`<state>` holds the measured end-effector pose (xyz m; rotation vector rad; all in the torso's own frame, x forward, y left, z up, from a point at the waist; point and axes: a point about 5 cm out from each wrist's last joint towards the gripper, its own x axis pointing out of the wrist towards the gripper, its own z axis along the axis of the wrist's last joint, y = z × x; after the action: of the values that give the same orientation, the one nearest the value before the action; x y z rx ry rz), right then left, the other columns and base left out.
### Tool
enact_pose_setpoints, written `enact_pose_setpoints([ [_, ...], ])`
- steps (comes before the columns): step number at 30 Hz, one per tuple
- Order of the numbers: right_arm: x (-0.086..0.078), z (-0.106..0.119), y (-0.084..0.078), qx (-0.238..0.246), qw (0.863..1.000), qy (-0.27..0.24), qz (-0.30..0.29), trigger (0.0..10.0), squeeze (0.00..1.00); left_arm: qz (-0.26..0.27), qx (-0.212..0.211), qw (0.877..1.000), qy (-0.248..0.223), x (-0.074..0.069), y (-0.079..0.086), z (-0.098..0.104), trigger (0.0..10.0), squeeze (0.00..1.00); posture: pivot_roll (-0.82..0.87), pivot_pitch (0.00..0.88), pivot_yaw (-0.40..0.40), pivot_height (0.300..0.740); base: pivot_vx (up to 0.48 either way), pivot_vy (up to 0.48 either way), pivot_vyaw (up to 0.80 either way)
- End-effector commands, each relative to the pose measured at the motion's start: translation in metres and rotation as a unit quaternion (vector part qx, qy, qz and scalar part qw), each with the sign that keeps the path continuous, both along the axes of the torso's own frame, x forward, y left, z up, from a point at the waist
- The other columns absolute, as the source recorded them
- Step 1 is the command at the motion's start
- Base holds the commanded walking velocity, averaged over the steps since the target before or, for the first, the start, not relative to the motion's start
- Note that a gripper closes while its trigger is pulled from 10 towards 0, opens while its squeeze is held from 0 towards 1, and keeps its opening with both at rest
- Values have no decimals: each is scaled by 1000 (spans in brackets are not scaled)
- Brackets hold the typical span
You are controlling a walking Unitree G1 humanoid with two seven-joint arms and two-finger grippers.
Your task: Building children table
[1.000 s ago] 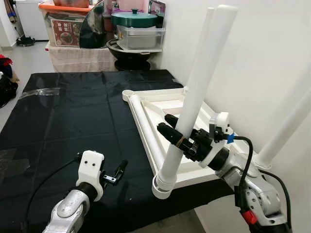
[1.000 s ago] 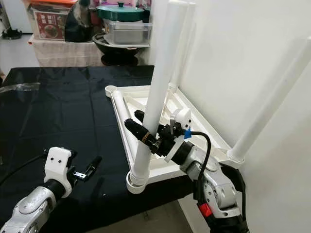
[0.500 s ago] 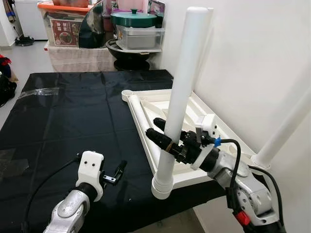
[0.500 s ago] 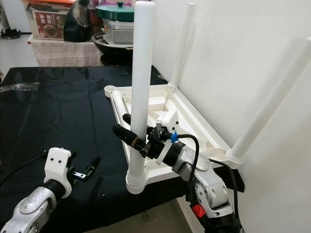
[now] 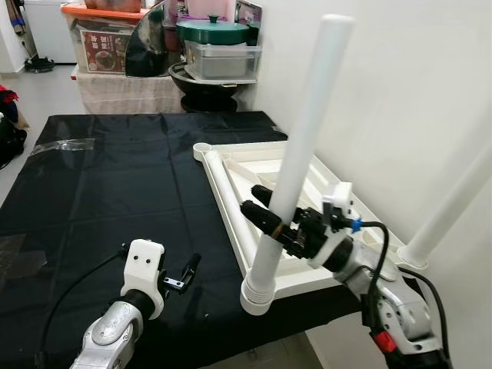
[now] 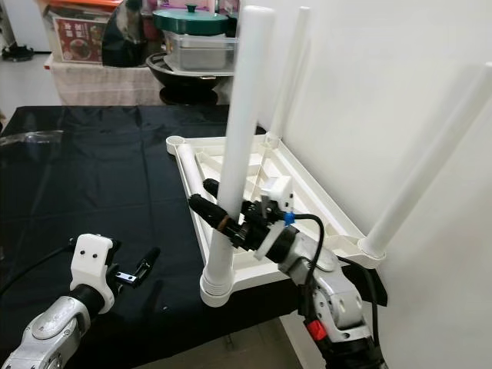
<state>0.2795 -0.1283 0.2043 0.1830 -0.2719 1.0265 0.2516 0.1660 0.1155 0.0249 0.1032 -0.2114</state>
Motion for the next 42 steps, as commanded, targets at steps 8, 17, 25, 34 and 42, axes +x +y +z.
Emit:
enact_pose_setpoints([
  [8,-5,-16,0,-24,999,25,27,0,0,0,-8,1000,13,-1,0,-4,10000,0,122,0,-113,740,0,0,0],
  [17,-8,-14,7,-36,998,8,56,0,0,2,-9,1000,12,-2,-1,-3,10000,0,124,0,-118,740,0,0,0],
  [25,-13,-9,9,-89,983,-4,159,0,0,0,-12,1000,13,-2,-3,-4,10000,0,125,0,-122,740,0,0,0],
  [34,-3,4,27,-89,959,-12,268,0,0,9,-17,1000,14,-4,-3,-4,10000,0,152,0,-149,740,0,0,0],
  [42,2,4,39,-97,943,-8,317,0,0,13,-18,1000,13,-4,-5,-4,10000,0,169,0,-166,740,0,0,0],
])
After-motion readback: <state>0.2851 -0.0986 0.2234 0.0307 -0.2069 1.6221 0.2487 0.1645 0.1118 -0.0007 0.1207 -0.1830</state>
